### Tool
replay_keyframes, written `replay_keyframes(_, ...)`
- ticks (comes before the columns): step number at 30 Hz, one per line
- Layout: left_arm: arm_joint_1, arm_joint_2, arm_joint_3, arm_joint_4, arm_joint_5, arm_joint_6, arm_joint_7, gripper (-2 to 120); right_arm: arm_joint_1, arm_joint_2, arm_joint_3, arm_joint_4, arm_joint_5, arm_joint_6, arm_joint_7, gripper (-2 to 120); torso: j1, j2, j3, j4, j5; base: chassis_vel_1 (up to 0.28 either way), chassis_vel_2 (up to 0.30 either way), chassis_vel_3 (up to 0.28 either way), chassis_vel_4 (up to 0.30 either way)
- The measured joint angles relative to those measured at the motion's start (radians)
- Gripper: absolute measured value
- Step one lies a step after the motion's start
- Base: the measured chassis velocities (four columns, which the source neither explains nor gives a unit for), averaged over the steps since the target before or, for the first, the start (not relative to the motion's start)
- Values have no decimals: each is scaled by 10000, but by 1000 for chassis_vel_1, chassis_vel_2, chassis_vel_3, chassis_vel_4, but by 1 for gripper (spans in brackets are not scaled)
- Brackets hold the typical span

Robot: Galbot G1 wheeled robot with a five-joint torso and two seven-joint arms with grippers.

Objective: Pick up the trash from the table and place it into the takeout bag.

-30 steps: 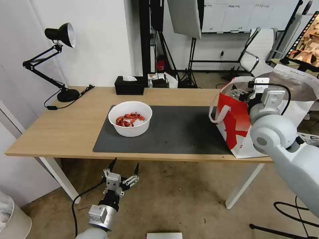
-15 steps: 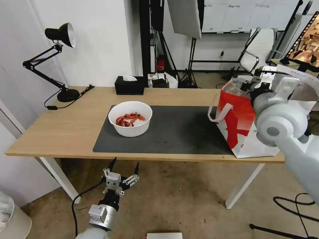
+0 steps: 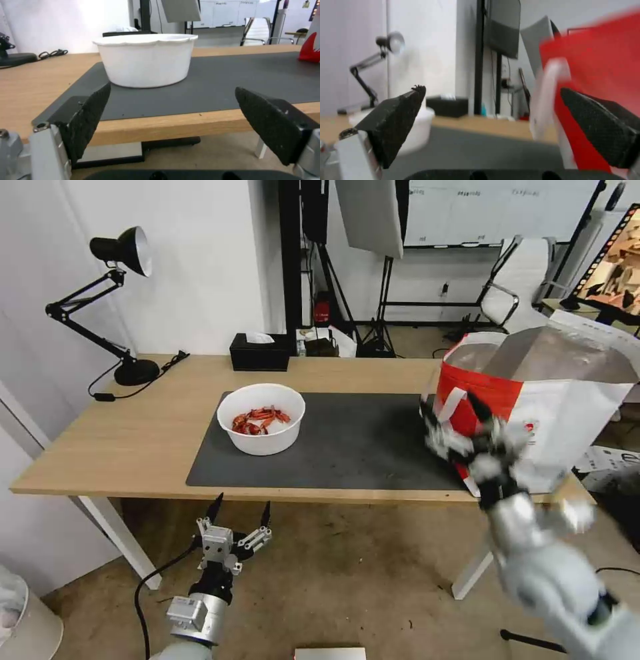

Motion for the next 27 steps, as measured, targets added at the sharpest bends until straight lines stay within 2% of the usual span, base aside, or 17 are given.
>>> replay_keyframes(3, -29, -68, 14, 62, 136, -1, -154, 100, -743, 382, 47, -485, -363, 235, -41, 100, 0, 0, 0, 2, 0, 0, 0, 0, 0)
replay_keyframes(10, 21, -91, 16, 89, 256, 58, -300, 100, -895, 825, -561, -1073, -609, 41, 181, 100, 1, 0, 1, 5, 1, 0, 0, 0, 0)
replay_keyframes(19, 116, -55, 17, 6, 251, 60, -274, 100, -767, 882, -1078, -769, -667, -1079, 1052, 100, 1, 0, 2, 6, -1, 0, 0, 0, 0)
replay_keyframes(27, 212, -34, 27, -4, 243, 67, -135, 100, -724, 847, -1132, -726, -626, -1202, 1148, 100, 1, -1, 2, 5, 0, 0, 0, 0, 0)
